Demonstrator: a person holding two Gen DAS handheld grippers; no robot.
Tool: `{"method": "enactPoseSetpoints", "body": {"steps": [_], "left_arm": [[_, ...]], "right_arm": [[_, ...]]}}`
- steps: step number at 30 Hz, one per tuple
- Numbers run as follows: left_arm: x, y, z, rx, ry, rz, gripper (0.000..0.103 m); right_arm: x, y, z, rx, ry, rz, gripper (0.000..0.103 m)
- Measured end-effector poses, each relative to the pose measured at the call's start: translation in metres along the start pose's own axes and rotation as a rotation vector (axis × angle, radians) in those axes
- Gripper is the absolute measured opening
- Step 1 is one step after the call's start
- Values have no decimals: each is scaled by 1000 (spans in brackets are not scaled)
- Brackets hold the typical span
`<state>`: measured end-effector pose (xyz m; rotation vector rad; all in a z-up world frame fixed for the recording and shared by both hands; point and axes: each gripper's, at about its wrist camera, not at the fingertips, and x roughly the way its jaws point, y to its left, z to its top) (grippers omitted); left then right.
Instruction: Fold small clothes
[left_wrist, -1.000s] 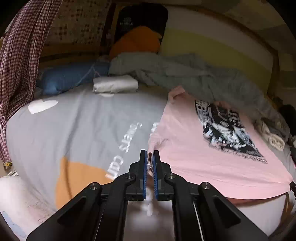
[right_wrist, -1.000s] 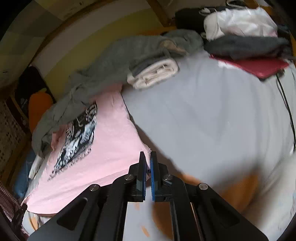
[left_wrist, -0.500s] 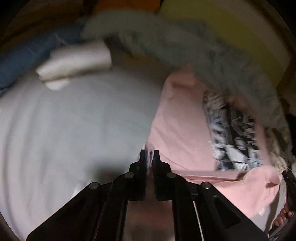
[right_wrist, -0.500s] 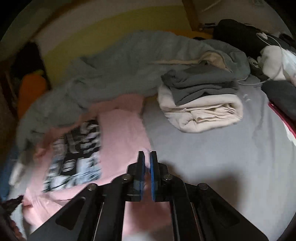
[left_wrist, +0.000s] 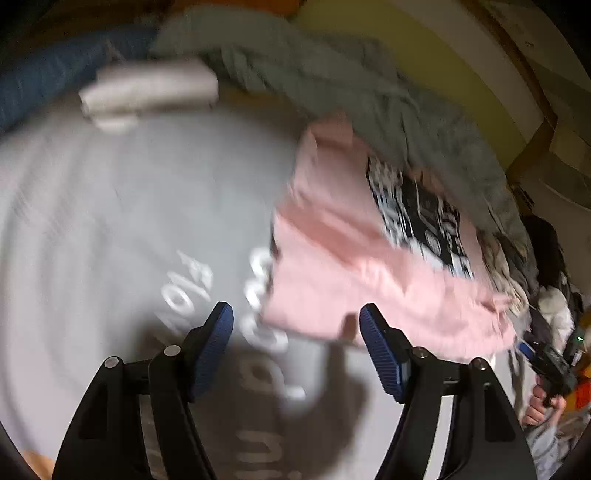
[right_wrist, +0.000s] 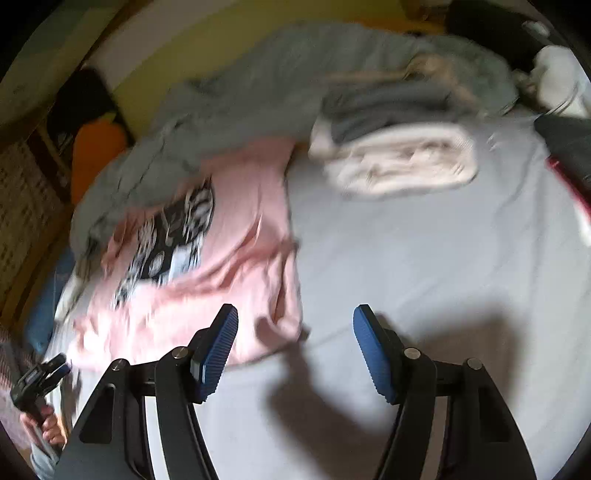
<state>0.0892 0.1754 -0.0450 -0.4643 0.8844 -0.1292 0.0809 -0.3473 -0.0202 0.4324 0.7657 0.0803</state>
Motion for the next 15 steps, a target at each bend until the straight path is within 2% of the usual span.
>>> {"method": "enactPoseSetpoints", "body": {"steps": [1, 2, 3, 4, 5, 6, 8, 11, 13, 15], "left_arm": [[4, -2, -3, 7, -7, 16, 57], [4, -8, -5, 28, -34, 46, 36], [6, -13, -6, 59, -57, 72, 19], [7, -17, -9, 88, -69, 100, 10], [6, -20, -10, 97, -68, 111, 7], [0, -22, -11, 91, -84, 109, 6], [-20, -23, -13, 103, -143, 127, 6], [-46, -21, -13, 89, -164, 143, 6], [-55, -18, -19, 88, -114, 162, 6], [-58, -17, -36, 102, -37, 173, 7]], "right_arm": [[8, 2, -2, 3, 16, 12, 66], [15, 4, -2, 7, 25, 25, 63], [20, 7, -3, 4, 30, 30, 53], [22, 10, -2, -5, 28, 30, 41], [22, 15, -2, -23, 19, 28, 12], [18, 18, -2, -51, 9, 16, 7], [0, 21, -8, -89, -30, -15, 6], [-37, 21, -22, -109, -54, -32, 6], [-57, 21, -40, -134, -37, -57, 6], [-64, 16, -63, -136, 23, -112, 6]]}}
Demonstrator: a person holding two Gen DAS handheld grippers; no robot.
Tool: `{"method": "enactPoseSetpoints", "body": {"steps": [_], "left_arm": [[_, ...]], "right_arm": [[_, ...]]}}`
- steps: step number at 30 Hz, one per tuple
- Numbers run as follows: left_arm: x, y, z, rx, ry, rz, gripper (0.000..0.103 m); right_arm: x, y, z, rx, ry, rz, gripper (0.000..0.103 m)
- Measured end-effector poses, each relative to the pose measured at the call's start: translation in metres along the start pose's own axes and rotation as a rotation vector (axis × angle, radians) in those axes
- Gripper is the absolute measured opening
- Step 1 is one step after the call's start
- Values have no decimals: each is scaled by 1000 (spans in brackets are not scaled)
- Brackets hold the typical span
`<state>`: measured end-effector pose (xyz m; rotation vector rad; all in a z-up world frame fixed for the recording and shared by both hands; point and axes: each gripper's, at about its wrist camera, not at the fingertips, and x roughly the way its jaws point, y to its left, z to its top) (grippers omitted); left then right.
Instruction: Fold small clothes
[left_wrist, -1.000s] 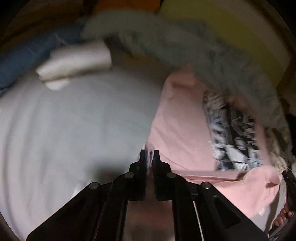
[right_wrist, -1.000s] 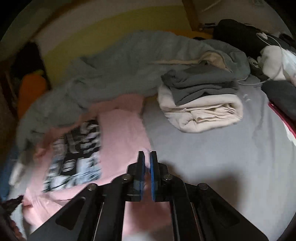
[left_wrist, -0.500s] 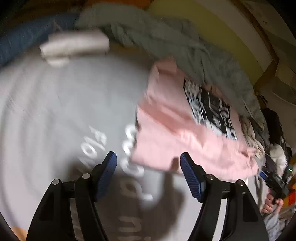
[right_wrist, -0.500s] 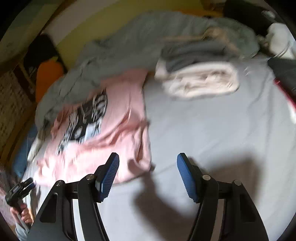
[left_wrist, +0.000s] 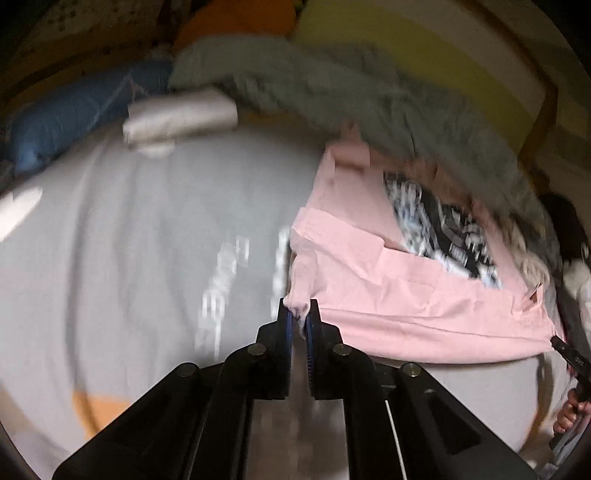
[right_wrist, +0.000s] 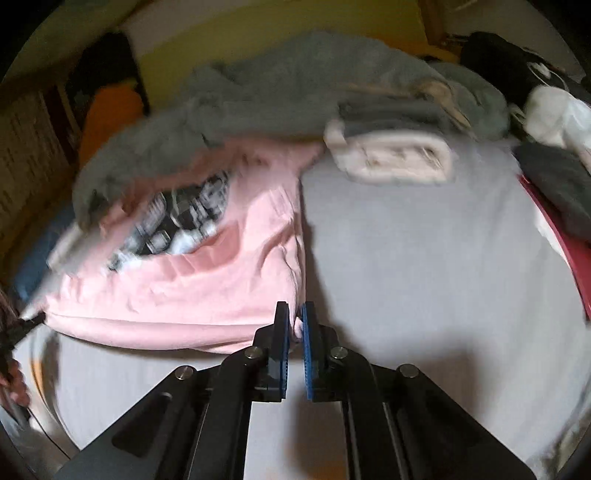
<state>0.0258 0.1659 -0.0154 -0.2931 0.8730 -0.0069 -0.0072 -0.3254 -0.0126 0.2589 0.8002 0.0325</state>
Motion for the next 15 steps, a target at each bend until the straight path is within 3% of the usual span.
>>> {"method": "enactPoseSetpoints", "body": {"steps": [2, 4, 6, 8, 10, 11, 12, 15], "left_arm": [[3, -2, -17, 36, 44, 30, 9], [9, -6, -27, 107, 40, 73, 14], [11, -14, -25, 173, 21, 61, 34], [8, -19, -14, 223, -20, 4, 39], [0, -23, 4, 231, -69, 14, 40], [-2, -26, 11, 239, -82, -4, 46], [-2, -29, 21, 251, -86, -15, 54], [16, -32, 40, 264, -50, -23, 54]], "right_arm": [[7, -7, -20, 26, 68, -2, 7], [10, -11, -26, 5, 72, -19, 13], [8, -9, -16, -4, 63, -49, 38], [4, -1, 0, -44, 35, -104, 57], [-2, 4, 13, -55, -22, -97, 57], [-1, 6, 23, -64, -33, -66, 57], [4, 6, 32, -70, -27, -52, 57], [27, 5, 56, -75, 8, -11, 57]]}}
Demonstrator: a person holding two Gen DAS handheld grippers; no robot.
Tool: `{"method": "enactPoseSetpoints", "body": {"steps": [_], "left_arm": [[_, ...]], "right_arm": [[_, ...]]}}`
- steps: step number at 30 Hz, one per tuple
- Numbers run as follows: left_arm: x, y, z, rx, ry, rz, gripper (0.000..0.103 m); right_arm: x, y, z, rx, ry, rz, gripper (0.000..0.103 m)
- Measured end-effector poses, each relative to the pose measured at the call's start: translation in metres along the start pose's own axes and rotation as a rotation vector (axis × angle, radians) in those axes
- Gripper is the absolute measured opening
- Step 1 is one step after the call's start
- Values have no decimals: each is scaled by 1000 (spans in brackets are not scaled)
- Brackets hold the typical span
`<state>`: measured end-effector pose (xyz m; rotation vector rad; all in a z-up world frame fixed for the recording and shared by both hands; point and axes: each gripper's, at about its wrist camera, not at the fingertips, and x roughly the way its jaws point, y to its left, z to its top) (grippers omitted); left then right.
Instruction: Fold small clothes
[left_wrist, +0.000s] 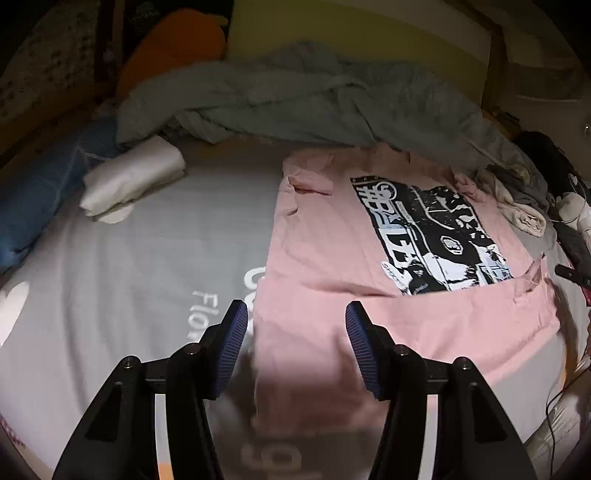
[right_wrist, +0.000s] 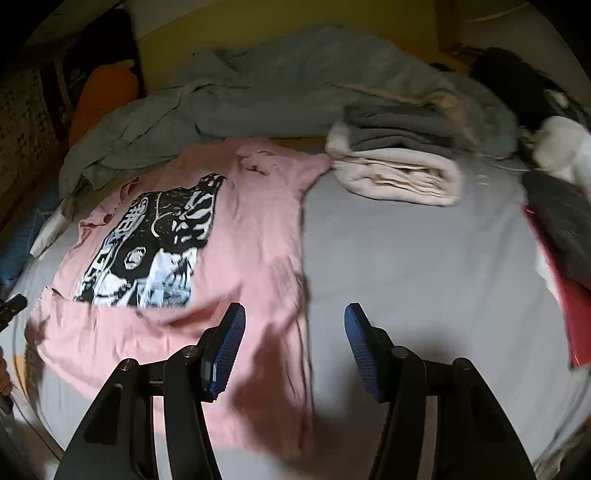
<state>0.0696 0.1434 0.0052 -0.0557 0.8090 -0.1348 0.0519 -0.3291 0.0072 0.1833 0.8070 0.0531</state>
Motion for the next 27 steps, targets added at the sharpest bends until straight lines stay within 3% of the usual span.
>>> {"method": "enactPoseSetpoints", "body": {"steps": [2, 4, 5, 6, 7, 8, 13, 15, 17, 19, 20, 21, 25, 26, 27], "left_arm": [[21, 6, 5, -21, 51, -57, 53], [36, 14, 2, -74, 100, -120, 30], [42, 19, 0, -111, 128, -176, 11], [45, 26, -3, -170, 137, -226, 0], [43, 31, -3, -208, 115, -250, 0], [38, 35, -3, -217, 84, -264, 0], [5, 34, 10, -148, -71, -217, 0], [1, 38, 18, -134, -74, -185, 0], [6, 41, 22, -118, -29, -181, 0], [19, 46, 20, -128, 38, -196, 22], [25, 48, 17, -134, 67, -215, 43], [30, 50, 13, -139, 83, -225, 46], [50, 55, 2, -184, 141, -221, 44], [54, 56, 0, -196, 147, -221, 20], [54, 55, 0, -193, 145, -227, 4]], "right_arm": [[20, -5, 10, 14, 43, 54, 57], [33, -7, 13, 26, 71, 90, 50], [37, -7, 12, 27, 73, 110, 44], [37, -5, 9, 24, 64, 123, 33], [36, -5, 7, 15, 47, 131, 25], [34, -4, 5, 0, 33, 121, 8], [21, -3, 6, -18, -61, 57, 6], [19, -4, 9, -9, -82, 47, 6], [24, -2, 11, -15, -66, 38, 6], [28, -2, 9, -22, -55, 19, 6], [30, -2, 7, -23, -49, 15, 6], [31, -3, 6, -21, -47, 12, 6], [30, -7, 4, -2, -60, 29, 6], [30, -6, 4, -2, -65, 31, 6], [29, -6, 4, -4, -74, 29, 6]]}}
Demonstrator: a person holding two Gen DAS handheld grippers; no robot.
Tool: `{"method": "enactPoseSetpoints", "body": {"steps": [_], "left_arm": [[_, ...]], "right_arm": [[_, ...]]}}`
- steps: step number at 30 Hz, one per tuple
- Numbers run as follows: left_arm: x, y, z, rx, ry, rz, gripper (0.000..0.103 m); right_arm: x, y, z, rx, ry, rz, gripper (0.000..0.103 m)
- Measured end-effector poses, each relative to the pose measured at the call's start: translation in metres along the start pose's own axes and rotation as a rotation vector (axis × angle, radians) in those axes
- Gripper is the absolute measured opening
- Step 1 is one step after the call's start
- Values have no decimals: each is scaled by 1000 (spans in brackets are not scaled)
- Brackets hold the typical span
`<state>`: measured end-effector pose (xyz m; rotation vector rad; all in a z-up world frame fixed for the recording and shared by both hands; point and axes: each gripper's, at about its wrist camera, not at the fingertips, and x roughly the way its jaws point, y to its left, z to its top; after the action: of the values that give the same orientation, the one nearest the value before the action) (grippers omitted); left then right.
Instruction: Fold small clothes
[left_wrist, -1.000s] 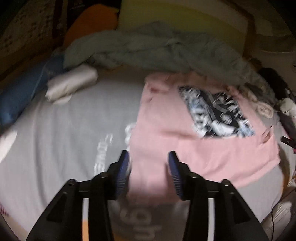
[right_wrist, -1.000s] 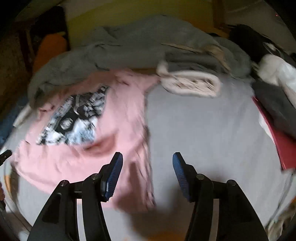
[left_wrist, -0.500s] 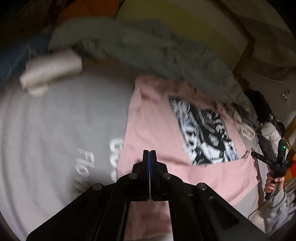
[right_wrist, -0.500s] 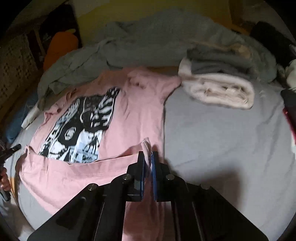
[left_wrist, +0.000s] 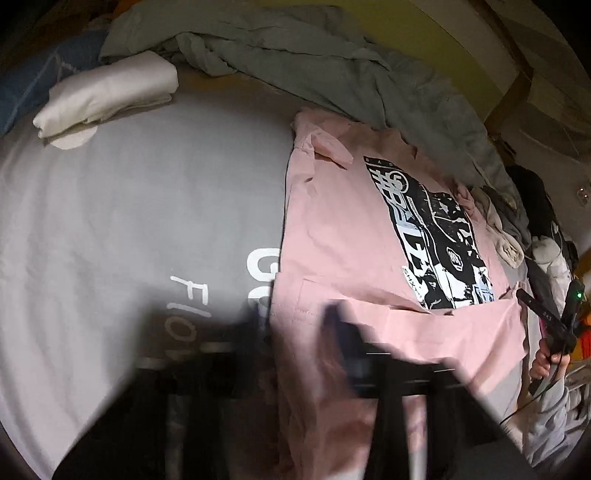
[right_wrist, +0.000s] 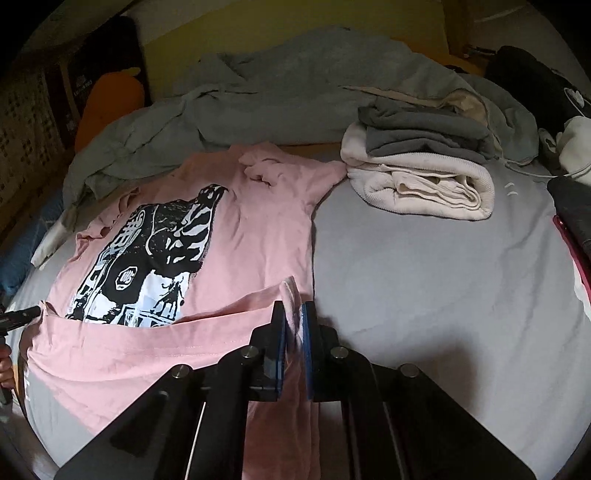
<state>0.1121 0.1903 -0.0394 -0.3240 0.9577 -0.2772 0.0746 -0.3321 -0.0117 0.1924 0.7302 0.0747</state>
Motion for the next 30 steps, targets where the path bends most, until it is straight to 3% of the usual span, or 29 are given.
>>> {"method": "enactPoseSetpoints", "body": {"steps": [2, 4, 8, 17, 19, 20, 21, 22, 24, 27, 30], "left_arm": [[-11, -8, -1, 41, -45, -13, 4], [-35, -18, -1, 88, -151, -16, 4], [-56, -23, 12, 79, -245, 11, 4], [6, -20, 44, 104, -156, 114, 4], [15, -19, 47, 114, -150, 126, 10], [18, -17, 46, 108, -144, 138, 16], [18, -12, 44, 87, -147, 162, 32], [15, -8, 41, 71, -160, 161, 39], [2, -3, 32, 54, -185, 135, 48], [-19, -8, 17, 56, -178, 102, 61], [-29, -24, -7, 90, -119, 105, 66]], "right_arm": [[-3, 2, -1, -10, -22, -4, 6], [-11, 4, -1, -11, -65, -18, 6], [-22, 3, 5, -2, -135, -65, 6], [20, -1, 11, 12, -42, -137, 6], [23, -5, 12, 24, -39, -159, 12], [24, -8, 14, 30, -25, -174, 25], [23, -11, 14, 41, -19, -192, 47], [17, -14, 13, 61, -29, -202, 55], [-3, -20, 8, 109, -84, -166, 58], [-29, -21, -2, 142, -99, -83, 60], [-45, -15, -23, 160, -79, -32, 62]]}}
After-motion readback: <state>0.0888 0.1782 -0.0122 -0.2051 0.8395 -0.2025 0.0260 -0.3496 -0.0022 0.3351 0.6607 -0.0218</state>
